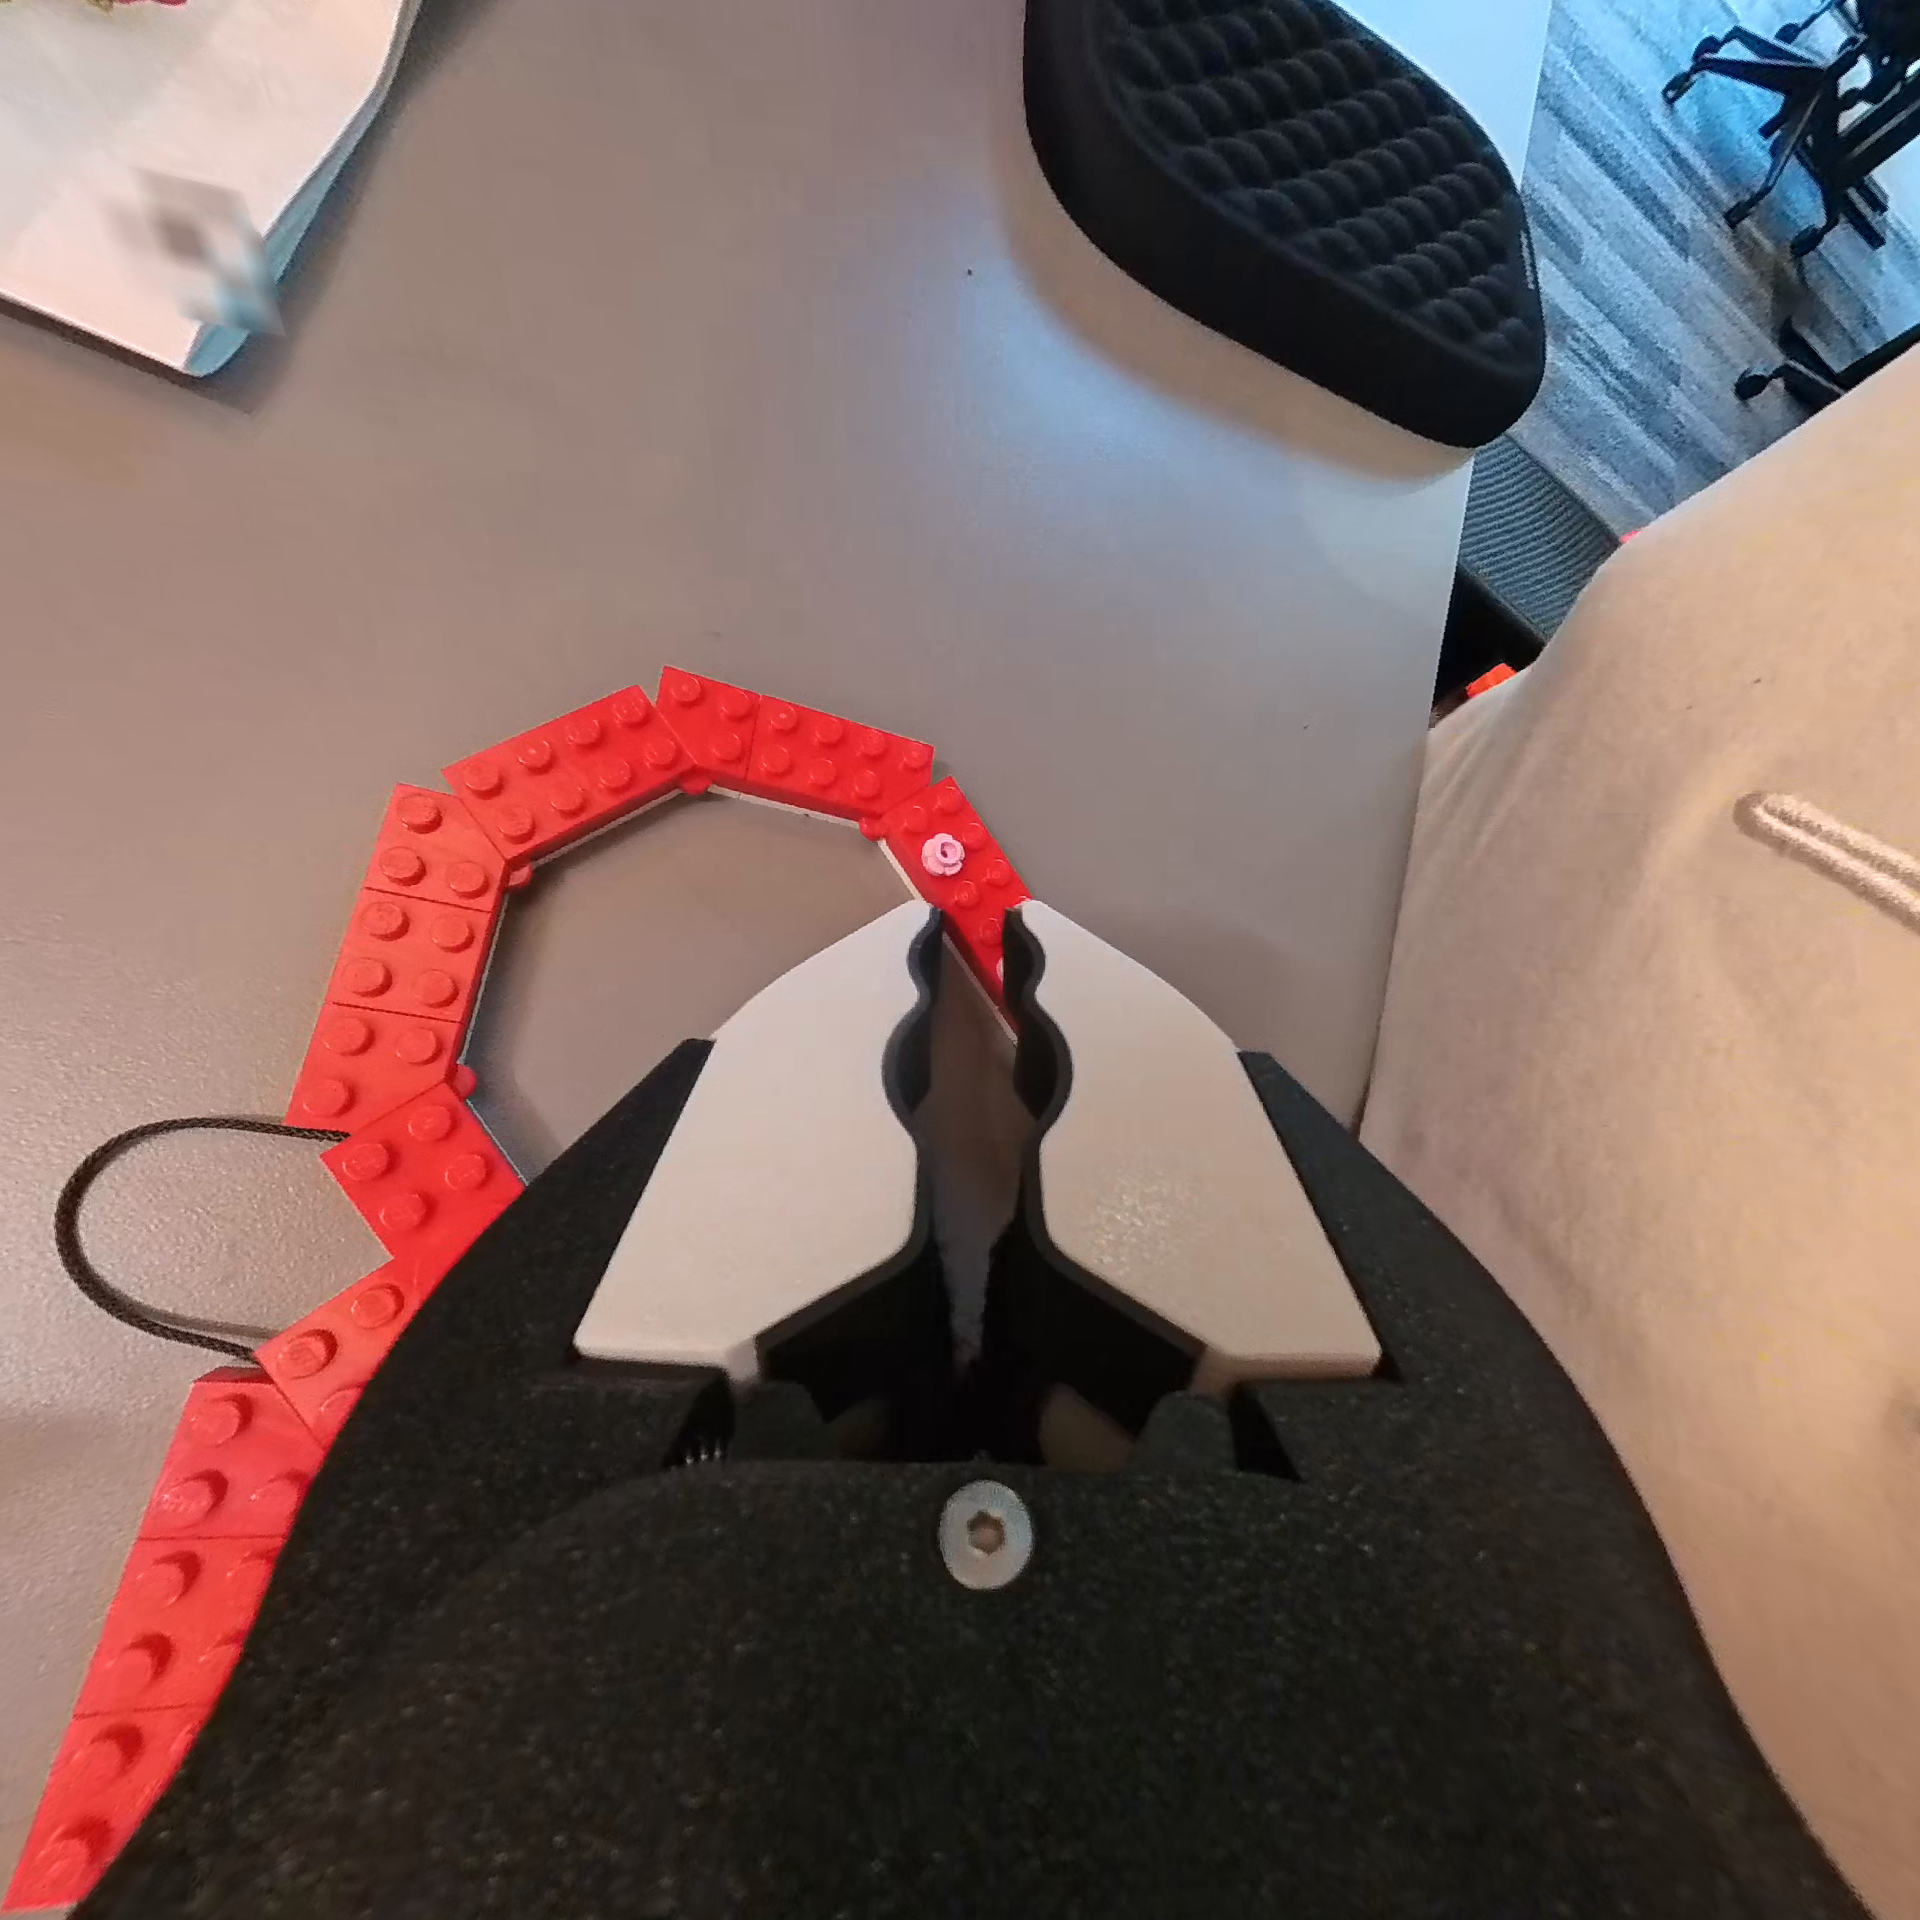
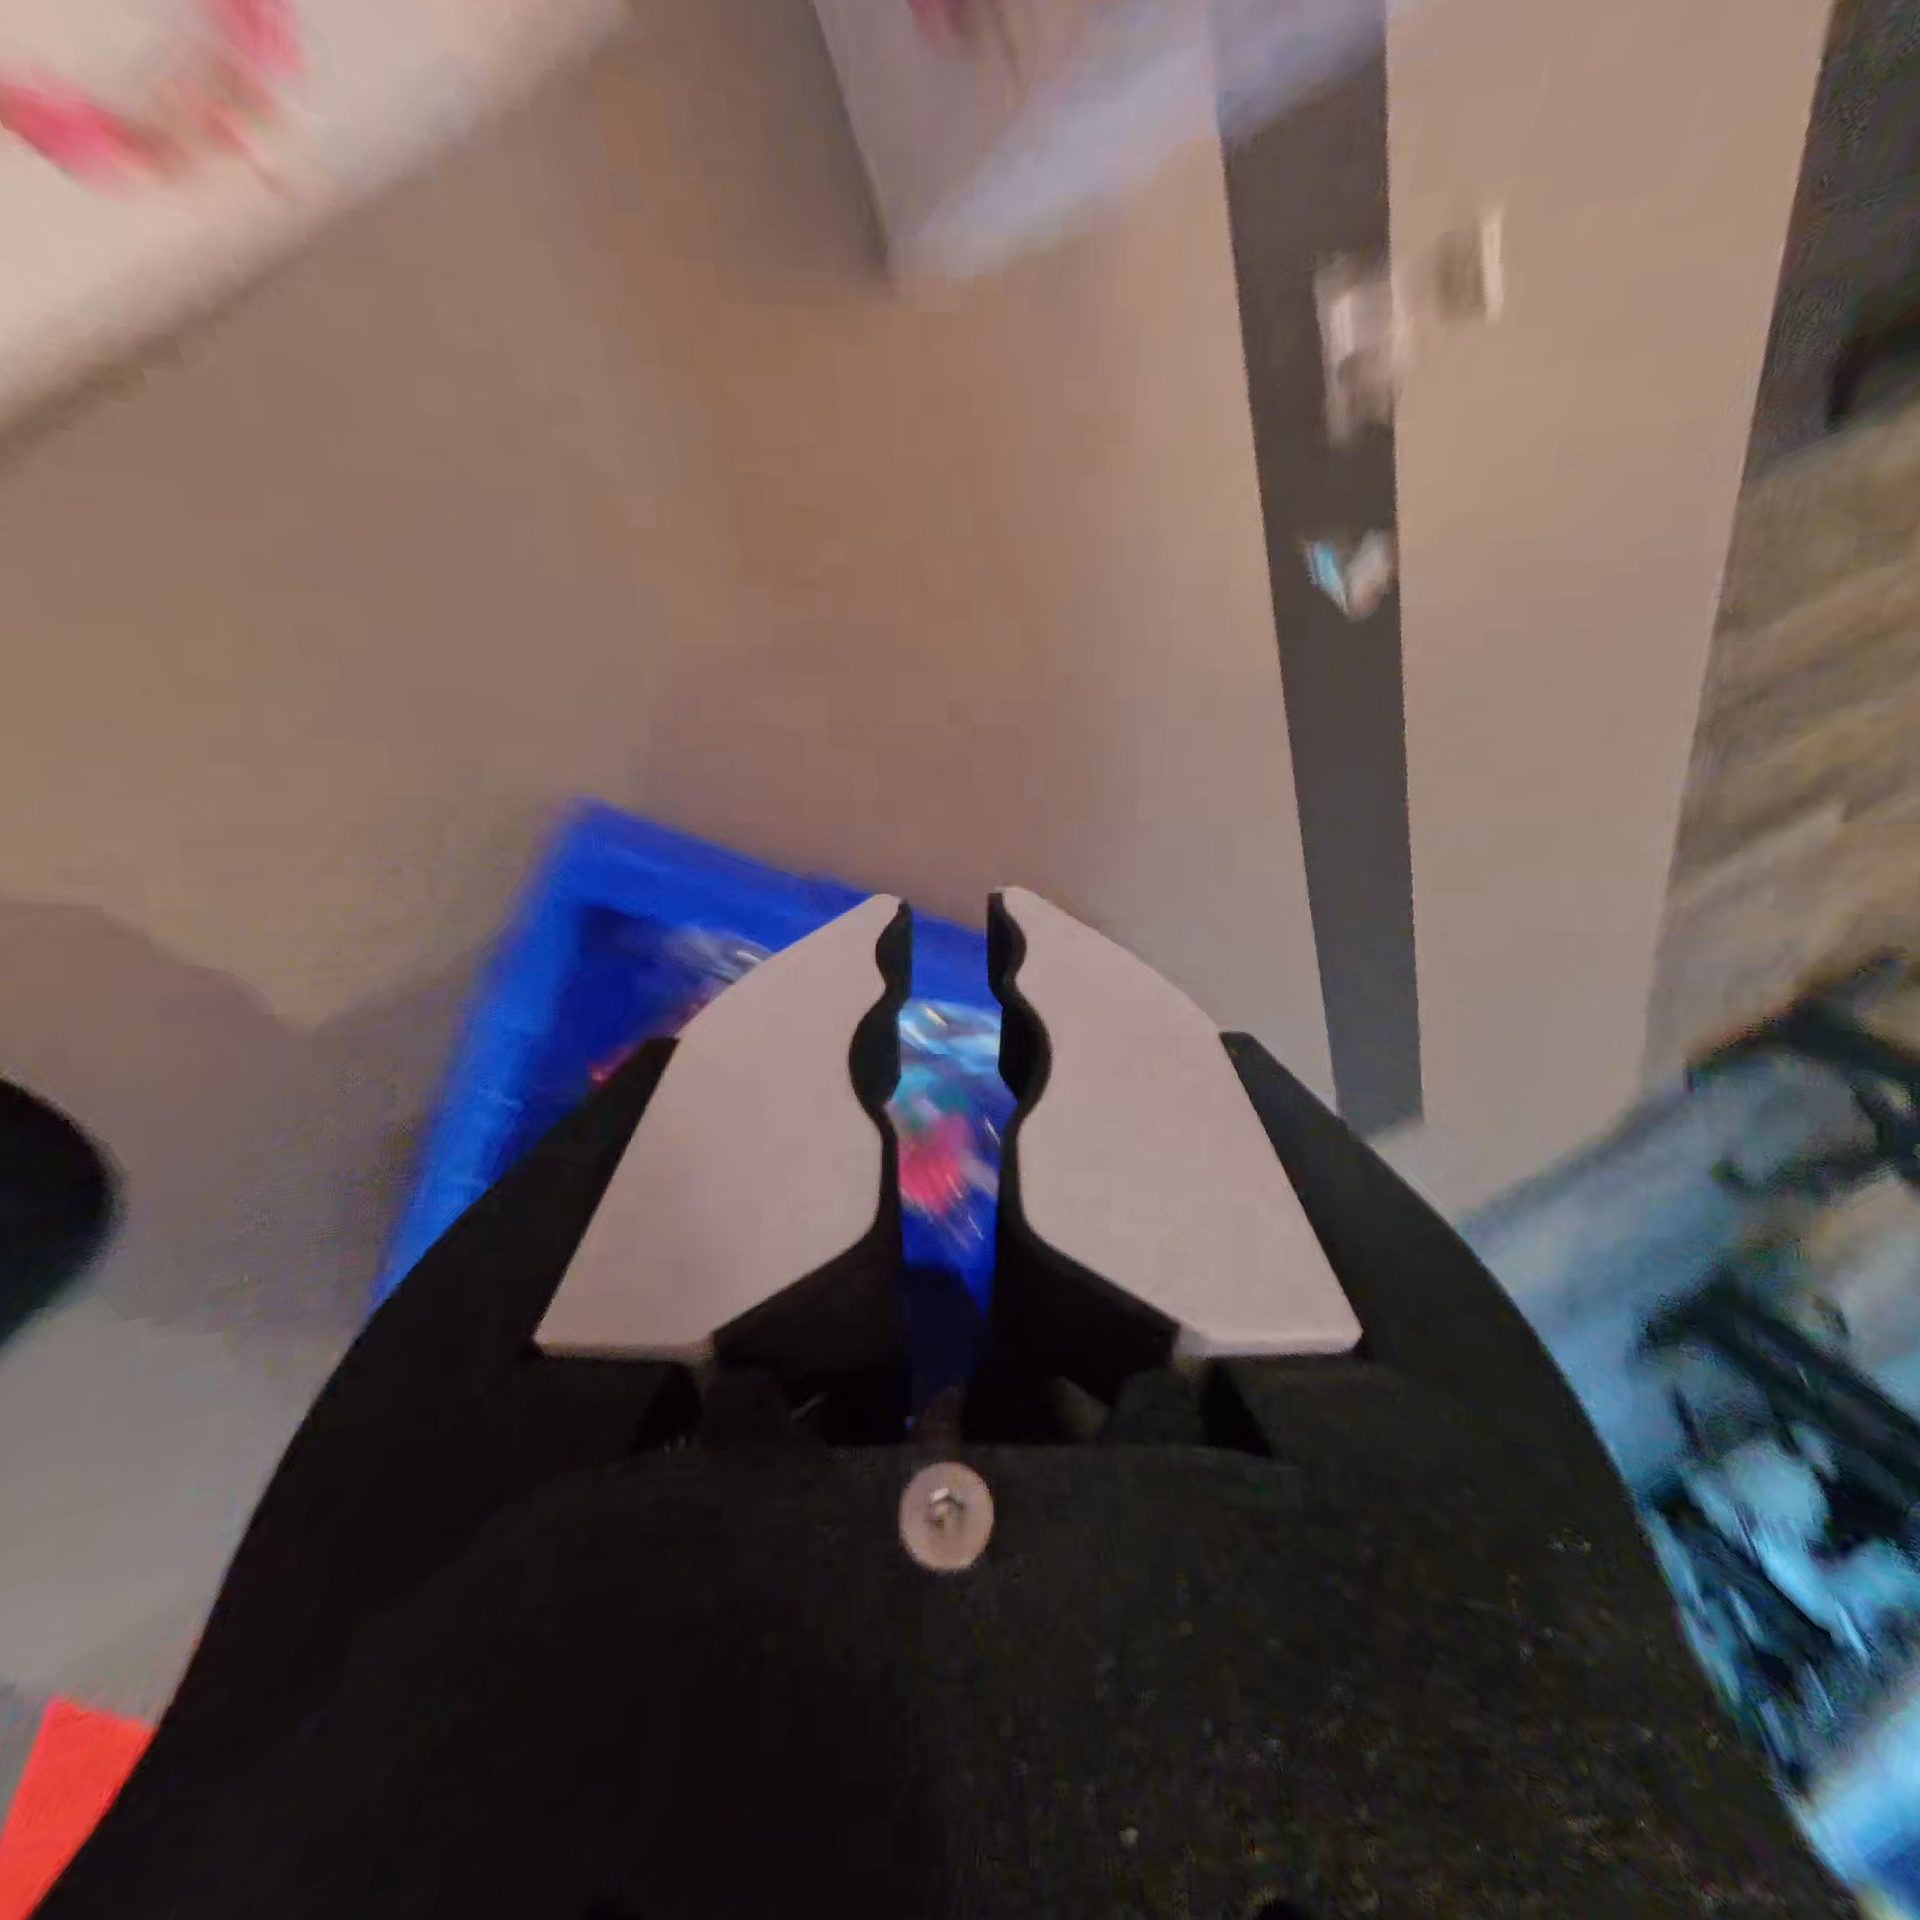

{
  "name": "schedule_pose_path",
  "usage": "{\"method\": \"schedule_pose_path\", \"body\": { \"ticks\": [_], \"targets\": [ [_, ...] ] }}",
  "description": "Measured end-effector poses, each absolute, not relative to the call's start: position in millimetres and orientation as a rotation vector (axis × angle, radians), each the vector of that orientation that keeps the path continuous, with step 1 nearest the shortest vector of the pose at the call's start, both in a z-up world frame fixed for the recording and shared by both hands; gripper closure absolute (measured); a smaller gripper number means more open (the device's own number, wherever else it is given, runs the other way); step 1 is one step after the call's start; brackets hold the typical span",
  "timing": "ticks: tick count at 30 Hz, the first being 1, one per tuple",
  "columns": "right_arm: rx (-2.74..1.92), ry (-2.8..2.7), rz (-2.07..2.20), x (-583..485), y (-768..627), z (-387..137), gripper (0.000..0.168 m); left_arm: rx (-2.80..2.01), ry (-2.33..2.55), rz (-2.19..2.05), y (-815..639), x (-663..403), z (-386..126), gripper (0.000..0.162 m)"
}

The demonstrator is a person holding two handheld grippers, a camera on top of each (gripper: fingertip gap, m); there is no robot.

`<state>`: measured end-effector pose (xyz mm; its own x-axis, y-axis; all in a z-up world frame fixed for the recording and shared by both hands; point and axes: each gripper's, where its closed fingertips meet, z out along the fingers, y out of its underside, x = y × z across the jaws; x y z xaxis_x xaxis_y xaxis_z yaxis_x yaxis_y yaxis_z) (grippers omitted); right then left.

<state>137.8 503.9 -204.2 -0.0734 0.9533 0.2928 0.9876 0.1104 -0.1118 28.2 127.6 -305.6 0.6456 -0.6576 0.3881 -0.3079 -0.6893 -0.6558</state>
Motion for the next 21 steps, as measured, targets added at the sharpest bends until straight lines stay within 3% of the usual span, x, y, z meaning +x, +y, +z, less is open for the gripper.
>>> {"method": "schedule_pose_path", "body": {
  "ticks": [4,7,11,21],
  "targets": [
    [-1.498,-2.323,0.480,51,342,-198,0.154,-2.331,0.733,-0.890,127,28,-306,0.152],
    [-1.114,-2.576,0.840,34,205,-230,0.155,-2.333,0.731,-0.902,127,29,-306,0.152],
    [-0.887,-2.691,0.938,27,132,-276,0.155,-2.328,0.740,-0.885,127,29,-306,0.152],
    [-0.974,-2.731,1.028,17,127,-296,0.158,-2.330,0.738,-0.887,127,28,-306,0.152]
  ]
}}
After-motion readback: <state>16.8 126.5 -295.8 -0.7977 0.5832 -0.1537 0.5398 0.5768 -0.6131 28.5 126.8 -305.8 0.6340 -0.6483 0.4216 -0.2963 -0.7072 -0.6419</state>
